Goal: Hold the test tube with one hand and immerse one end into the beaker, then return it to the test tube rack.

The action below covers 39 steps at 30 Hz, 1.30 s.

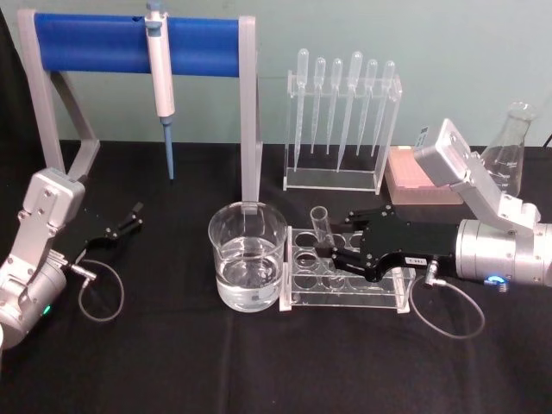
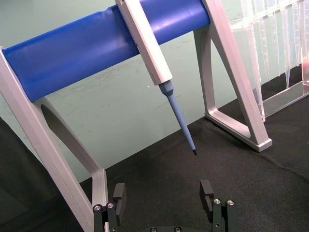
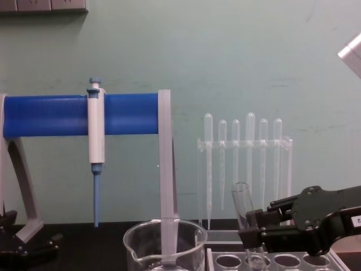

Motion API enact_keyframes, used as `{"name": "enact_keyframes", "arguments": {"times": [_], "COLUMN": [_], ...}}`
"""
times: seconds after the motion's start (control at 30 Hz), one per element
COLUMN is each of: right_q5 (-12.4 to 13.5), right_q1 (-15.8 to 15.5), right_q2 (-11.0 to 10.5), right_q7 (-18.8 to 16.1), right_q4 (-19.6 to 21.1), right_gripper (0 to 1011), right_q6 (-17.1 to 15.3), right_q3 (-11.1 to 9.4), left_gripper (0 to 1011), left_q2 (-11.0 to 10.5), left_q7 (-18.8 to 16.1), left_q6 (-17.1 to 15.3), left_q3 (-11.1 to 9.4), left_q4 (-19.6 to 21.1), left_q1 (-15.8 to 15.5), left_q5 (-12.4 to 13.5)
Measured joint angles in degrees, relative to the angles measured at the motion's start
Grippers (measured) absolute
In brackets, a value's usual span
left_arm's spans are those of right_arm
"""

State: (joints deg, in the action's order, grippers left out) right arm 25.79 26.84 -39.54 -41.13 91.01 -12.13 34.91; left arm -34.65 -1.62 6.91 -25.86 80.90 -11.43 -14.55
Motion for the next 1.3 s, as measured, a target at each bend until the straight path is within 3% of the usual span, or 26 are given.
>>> {"name": "enact_keyframes", "arguments": {"times": [0.13, 0.23, 0.77, 1.03, 1.3], "right_q5": [0.0, 0.0, 0.1, 7.4, 12.1], "right_q1": [0.0, 0.0, -0.1, -4.3, -6.0], "right_q2": [0.0, 0.0, 0.0, -2.2, -4.2], "right_q7": [0.0, 0.1, 0.1, 1.7, 2.8], "right_q4": [0.0, 0.0, 0.0, 3.2, 6.0], "right_gripper": [280, 243, 238, 238, 238], "right_q6": [0.0, 0.0, 0.0, 0.7, 0.5], "right_q3": [0.0, 0.0, 0.0, -5.3, -7.9], "left_gripper": [1000, 1000, 1000, 1000, 1000], "left_q2": [0.0, 0.0, 0.0, 0.0, 0.0], "left_q7": [0.0, 0.0, 0.0, 0.0, 0.0], "left_q6": [0.0, 0.0, 0.0, 0.0, 0.0], "left_q3": [0.0, 0.0, 0.0, 0.0, 0.0], "left_q4": [0.0, 0.0, 0.0, 0.0, 0.0], "left_q1": [0.0, 0.0, 0.0, 0.0, 0.0], "left_q5": [0.0, 0.0, 0.0, 0.0, 0.0]}}
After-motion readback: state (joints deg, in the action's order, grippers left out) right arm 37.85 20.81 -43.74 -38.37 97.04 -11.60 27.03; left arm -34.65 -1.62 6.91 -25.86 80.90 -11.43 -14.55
